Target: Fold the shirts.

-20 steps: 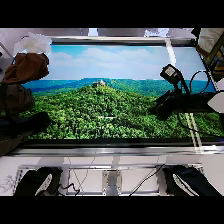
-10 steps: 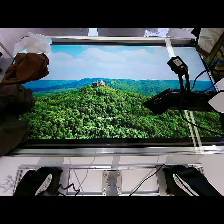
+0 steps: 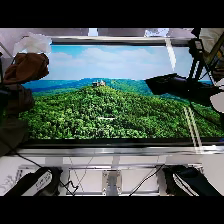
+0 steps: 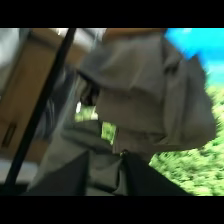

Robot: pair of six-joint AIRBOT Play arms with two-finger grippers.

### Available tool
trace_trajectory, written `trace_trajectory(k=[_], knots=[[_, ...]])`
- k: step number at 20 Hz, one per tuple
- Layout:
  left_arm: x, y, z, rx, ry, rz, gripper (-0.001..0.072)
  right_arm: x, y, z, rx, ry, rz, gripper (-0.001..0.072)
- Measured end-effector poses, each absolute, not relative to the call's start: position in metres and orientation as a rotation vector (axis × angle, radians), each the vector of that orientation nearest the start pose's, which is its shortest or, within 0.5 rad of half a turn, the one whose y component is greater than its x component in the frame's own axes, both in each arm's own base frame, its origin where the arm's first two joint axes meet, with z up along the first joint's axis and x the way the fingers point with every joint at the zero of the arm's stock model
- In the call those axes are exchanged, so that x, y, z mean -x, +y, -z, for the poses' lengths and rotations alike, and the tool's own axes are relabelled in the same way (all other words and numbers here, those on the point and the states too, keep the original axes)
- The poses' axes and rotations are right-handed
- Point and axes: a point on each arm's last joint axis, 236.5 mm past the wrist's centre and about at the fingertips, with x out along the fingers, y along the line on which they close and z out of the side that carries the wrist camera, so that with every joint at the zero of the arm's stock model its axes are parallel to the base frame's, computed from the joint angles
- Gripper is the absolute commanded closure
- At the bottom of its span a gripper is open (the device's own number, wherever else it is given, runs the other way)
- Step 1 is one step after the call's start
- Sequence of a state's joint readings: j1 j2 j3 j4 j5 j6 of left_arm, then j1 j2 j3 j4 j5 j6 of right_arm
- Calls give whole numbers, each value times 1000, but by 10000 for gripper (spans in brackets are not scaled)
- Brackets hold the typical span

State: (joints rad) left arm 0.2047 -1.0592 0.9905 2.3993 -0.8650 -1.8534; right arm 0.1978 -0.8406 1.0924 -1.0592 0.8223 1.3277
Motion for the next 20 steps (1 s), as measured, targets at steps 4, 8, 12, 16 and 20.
trace_trajectory(k=[4, 8, 12, 16, 20], knots=[[-384, 254, -42, -376, 983, -648, 307, -372, 157, -232, -220, 485, -493, 210], [-412, 268, 6, -201, 1031, -640, 212, -376, 166, -220, -287, 538, -495, 210], [-452, 253, 25, -48, 1039, -531, 199, -382, 172, -203, -319, 590, -491, 210], [-473, 246, 28, 13, 1051, -478, 199, -388, 176, -187, -337, 637, -484, 210], [-472, 242, 45, 29, 1121, -449, 198, -392, 177, -179, -342, 655, -479, 210]])
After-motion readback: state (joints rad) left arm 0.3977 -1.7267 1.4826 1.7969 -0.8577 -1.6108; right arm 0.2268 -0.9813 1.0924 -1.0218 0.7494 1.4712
